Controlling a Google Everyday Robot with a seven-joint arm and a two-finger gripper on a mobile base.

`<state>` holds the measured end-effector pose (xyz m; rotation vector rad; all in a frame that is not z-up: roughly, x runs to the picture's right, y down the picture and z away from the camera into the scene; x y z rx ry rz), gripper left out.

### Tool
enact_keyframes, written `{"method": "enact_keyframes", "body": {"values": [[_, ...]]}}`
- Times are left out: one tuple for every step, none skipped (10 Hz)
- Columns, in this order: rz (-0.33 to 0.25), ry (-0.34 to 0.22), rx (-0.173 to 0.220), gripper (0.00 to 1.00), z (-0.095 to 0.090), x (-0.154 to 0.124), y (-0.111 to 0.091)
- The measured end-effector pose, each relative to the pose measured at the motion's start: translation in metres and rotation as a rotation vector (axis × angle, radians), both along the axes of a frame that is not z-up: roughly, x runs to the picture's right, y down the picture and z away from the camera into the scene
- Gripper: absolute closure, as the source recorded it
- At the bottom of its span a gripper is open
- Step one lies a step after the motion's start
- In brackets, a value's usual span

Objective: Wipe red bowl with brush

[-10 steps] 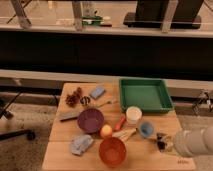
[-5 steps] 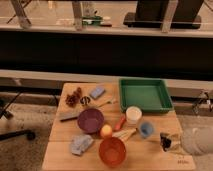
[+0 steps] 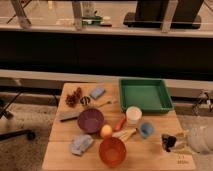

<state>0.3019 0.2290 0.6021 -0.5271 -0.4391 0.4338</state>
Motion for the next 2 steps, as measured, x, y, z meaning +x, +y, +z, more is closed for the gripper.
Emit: {"method": "enact_keyframes", "body": {"values": [[0.016,-0.019,-0.006,1.00,-0.0031,0.0002,-0.0016],[0.025,-0.035,-0.016,1.00,-0.0061,-0.0008,-0.0017]]}}
